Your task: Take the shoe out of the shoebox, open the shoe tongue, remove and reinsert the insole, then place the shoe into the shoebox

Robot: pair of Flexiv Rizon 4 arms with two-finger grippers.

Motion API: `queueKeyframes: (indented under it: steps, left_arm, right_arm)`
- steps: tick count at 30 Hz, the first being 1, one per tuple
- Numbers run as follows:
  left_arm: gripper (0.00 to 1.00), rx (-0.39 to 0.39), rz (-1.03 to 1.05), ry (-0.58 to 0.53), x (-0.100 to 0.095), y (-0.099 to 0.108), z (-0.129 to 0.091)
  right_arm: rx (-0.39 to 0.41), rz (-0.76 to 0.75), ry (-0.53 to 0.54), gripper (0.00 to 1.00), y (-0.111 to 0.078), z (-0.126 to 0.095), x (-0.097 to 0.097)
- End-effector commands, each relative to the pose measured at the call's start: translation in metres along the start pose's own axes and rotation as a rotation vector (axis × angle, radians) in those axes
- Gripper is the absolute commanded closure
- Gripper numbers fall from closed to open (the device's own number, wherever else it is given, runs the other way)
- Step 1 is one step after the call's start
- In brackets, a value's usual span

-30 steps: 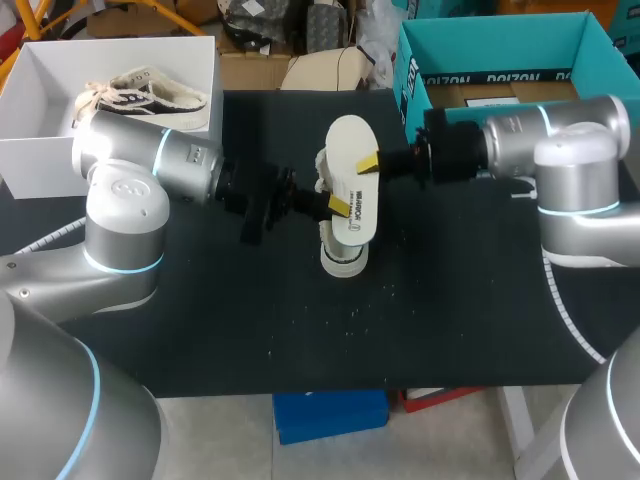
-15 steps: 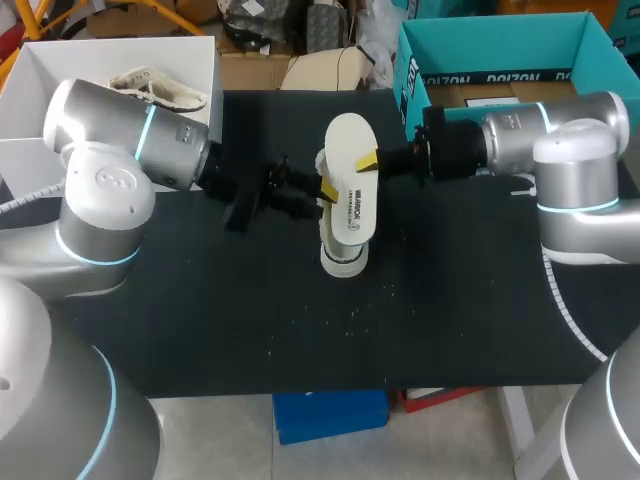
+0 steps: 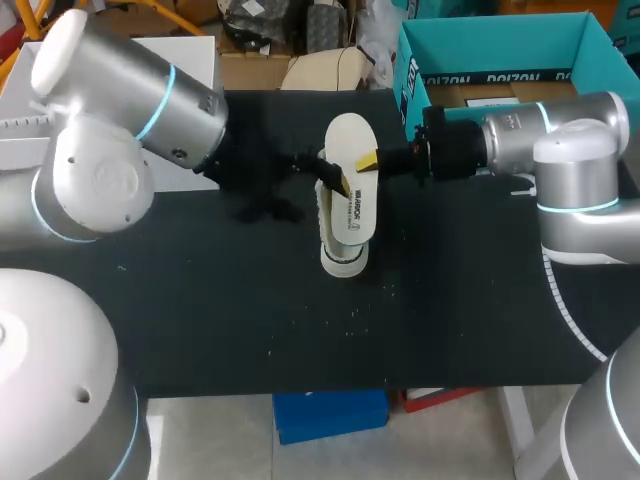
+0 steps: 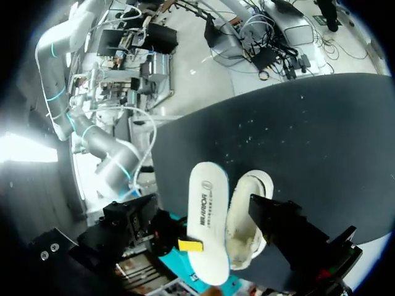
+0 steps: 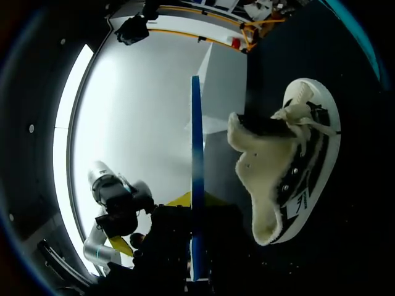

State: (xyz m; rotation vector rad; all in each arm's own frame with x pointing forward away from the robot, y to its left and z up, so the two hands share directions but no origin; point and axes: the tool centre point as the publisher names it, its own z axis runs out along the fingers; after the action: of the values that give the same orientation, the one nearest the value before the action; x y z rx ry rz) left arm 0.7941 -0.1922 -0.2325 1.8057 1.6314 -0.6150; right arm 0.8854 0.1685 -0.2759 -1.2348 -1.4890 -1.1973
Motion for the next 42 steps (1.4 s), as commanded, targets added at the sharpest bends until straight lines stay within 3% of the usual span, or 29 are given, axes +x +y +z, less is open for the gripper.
queueKeyframes:
  steps: [1, 16, 26, 30, 42]
  left_arm:
    - [0.0, -0.017, -0.057, 0.907, -0.009, 0.005, 0.015]
    - [0.0, -0.002, 0.014, 0.835, -0.023, 0.017, 0.018]
    - [0.0, 0.01, 0.043, 0.782, -0.032, 0.038, 0.023]
    - [0.0, 0.015, 0.054, 0.773, -0.032, 0.053, 0.023]
    - [0.0, 0.004, 0.067, 0.721, -0.02, 0.124, 0.024]
  right_arm:
    - [0.0, 0.001, -0.002, 1.0, 0.0, 0.001, 0.0]
    - [0.0, 0.001, -0.002, 1.0, 0.0, 0.001, 0.0]
    - [0.0, 0.001, -0.002, 1.0, 0.0, 0.001, 0.0]
    - [0.0, 0.001, -0.002, 1.0, 0.0, 0.001, 0.0]
    - [0.0, 0.001, -0.002, 1.0, 0.0, 0.001, 0.0]
